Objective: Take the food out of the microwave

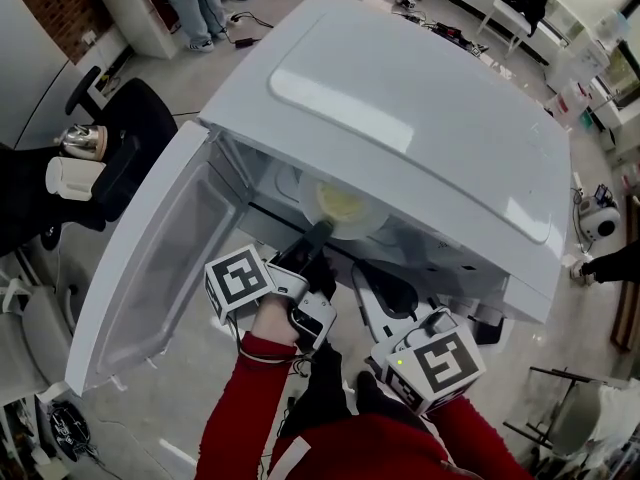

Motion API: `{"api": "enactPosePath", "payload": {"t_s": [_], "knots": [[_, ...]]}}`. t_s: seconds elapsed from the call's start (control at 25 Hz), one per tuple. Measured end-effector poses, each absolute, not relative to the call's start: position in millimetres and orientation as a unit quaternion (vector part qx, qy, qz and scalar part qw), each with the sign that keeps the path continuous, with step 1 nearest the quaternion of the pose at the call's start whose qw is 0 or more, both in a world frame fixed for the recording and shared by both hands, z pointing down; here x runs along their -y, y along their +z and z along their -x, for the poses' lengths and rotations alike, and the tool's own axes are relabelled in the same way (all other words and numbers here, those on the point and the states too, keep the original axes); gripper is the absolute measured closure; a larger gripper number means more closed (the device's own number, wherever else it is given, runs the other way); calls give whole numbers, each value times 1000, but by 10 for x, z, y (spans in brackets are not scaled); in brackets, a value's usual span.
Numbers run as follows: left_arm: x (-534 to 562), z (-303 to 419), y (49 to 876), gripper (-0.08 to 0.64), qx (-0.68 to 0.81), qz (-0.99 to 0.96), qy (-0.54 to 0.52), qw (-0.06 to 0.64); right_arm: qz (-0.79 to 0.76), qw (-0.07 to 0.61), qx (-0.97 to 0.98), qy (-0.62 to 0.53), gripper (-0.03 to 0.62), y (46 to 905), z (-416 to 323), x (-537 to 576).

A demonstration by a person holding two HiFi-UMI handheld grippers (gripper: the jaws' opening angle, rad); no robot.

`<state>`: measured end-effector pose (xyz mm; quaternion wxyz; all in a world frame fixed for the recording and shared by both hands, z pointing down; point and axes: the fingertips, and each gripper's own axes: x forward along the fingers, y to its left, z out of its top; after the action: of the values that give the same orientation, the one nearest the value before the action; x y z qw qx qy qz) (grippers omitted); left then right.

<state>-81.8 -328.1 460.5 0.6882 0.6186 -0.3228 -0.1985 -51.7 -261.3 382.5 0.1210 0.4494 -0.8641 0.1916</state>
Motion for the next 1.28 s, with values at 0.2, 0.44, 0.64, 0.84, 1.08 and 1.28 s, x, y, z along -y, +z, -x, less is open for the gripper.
{"api": "enactPosePath", "payload": {"t_s": [0.2, 0.44, 0.64, 0.84, 1.08, 1.28], "knots": [[3163, 839, 4520, 545, 307, -625, -227, 681, -448, 123, 865, 191, 581, 3827, 488, 2543], [2961, 912, 4475, 545, 304, -620, -253, 677, -438, 124, 871, 185, 581, 3808, 516, 2404], [2752, 972, 4453, 545, 309, -620, -266, 670, -429, 120, 877, 180, 581, 3790, 528, 2262], [2522, 1140, 4420, 545, 317, -617, -281, 663, -416, 117, 885, 173, 581, 3766, 636, 2099], [2080, 1103, 4319, 545, 326, -623, -294, 648, -404, 107, 894, 162, 581, 3690, 486, 1759], [1568, 985, 4226, 545, 336, -619, -299, 644, -404, 97, 896, 158, 581, 3568, 198, 1384]]}}
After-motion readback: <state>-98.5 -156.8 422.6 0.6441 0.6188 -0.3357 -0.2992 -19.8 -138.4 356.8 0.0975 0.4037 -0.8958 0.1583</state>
